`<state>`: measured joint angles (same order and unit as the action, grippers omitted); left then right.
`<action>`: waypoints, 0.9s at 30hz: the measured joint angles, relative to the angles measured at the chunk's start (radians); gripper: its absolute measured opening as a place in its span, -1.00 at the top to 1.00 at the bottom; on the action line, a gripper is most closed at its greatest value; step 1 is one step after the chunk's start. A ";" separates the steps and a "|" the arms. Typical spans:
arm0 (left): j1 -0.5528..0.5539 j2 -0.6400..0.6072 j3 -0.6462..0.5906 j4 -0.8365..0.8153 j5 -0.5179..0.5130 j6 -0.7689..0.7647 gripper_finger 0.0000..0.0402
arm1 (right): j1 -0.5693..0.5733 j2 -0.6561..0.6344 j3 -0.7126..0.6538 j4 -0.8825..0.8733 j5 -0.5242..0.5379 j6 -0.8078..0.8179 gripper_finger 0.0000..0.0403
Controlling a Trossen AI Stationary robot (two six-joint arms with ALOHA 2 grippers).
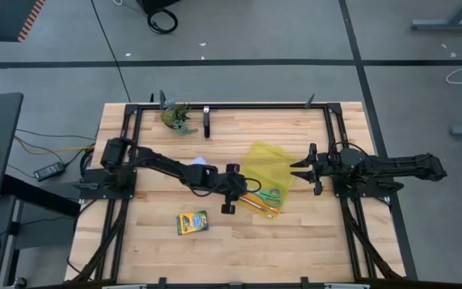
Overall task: Pack school essentials
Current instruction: Put the red eraser into the yellow supply box, then put the yellow crayon box into the yellow supply box
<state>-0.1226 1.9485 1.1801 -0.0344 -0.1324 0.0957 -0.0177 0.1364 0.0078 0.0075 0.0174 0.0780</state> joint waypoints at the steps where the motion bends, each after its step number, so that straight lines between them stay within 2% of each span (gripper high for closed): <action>1: 0.000 0.002 0.000 -0.011 0.000 0.002 0.63 | 0.000 0.000 0.000 0.001 0.000 0.000 0.35; 6: 0.000 0.016 0.000 0.007 -0.001 0.003 0.54 | 0.000 0.001 0.000 0.001 0.000 0.000 0.35; 19: -0.001 -0.002 0.001 0.003 -0.009 0.032 0.08 | 0.000 0.001 0.000 0.001 0.000 0.000 0.35; 27: -0.005 -0.046 0.000 -0.060 -0.067 0.048 0.06 | 0.000 0.001 0.000 0.002 0.000 0.000 0.35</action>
<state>-0.1276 1.9026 1.1799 -0.0948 -0.1997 0.1440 -0.0174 0.1375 0.0078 0.0099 0.0174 0.0778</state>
